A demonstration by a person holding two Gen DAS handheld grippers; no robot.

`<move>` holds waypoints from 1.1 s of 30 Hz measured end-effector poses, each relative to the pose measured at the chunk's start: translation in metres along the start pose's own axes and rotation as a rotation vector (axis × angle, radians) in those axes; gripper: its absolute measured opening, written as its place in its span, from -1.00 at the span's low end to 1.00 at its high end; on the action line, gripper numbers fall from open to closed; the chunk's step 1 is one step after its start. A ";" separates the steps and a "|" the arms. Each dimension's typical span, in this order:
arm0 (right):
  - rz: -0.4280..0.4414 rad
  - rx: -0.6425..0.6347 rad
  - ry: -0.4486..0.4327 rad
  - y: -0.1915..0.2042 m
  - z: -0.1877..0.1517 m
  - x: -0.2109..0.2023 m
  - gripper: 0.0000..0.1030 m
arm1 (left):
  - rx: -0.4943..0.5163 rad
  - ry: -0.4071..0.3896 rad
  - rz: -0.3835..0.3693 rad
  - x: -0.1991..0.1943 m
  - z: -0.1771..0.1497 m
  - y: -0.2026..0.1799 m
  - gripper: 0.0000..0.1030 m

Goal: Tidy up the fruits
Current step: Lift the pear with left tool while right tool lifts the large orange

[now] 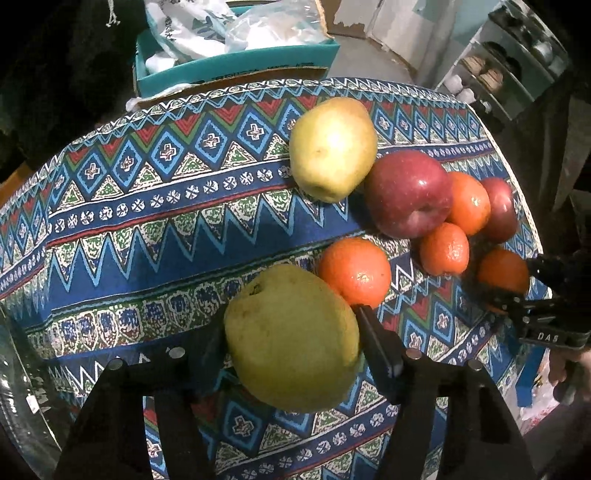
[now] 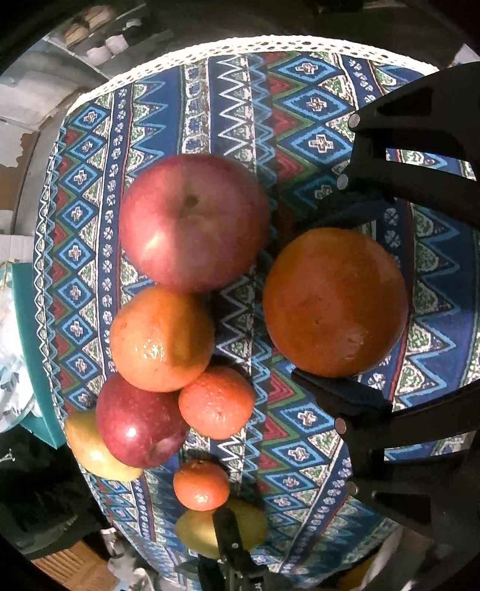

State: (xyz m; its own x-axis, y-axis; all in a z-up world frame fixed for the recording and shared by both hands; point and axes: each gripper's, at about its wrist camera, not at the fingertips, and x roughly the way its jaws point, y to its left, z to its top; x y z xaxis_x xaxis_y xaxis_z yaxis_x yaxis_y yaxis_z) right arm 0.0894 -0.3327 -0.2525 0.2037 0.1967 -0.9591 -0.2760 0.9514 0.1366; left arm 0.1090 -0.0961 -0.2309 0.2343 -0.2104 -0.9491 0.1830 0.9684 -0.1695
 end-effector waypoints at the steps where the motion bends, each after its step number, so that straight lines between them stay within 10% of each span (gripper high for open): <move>1: 0.002 -0.002 -0.001 0.001 -0.001 0.000 0.37 | 0.003 0.000 0.003 -0.001 -0.001 -0.001 0.32; 33: 0.179 -0.131 -0.217 0.097 0.029 -0.081 0.36 | 0.072 -0.148 0.022 -0.095 -0.035 -0.006 0.31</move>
State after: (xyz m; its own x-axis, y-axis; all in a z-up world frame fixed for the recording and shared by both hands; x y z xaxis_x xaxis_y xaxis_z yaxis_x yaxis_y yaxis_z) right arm 0.0732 -0.2495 -0.1543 0.3324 0.4180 -0.8455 -0.4418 0.8610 0.2520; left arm 0.0519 -0.0770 -0.1492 0.3757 -0.2121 -0.9021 0.2430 0.9619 -0.1250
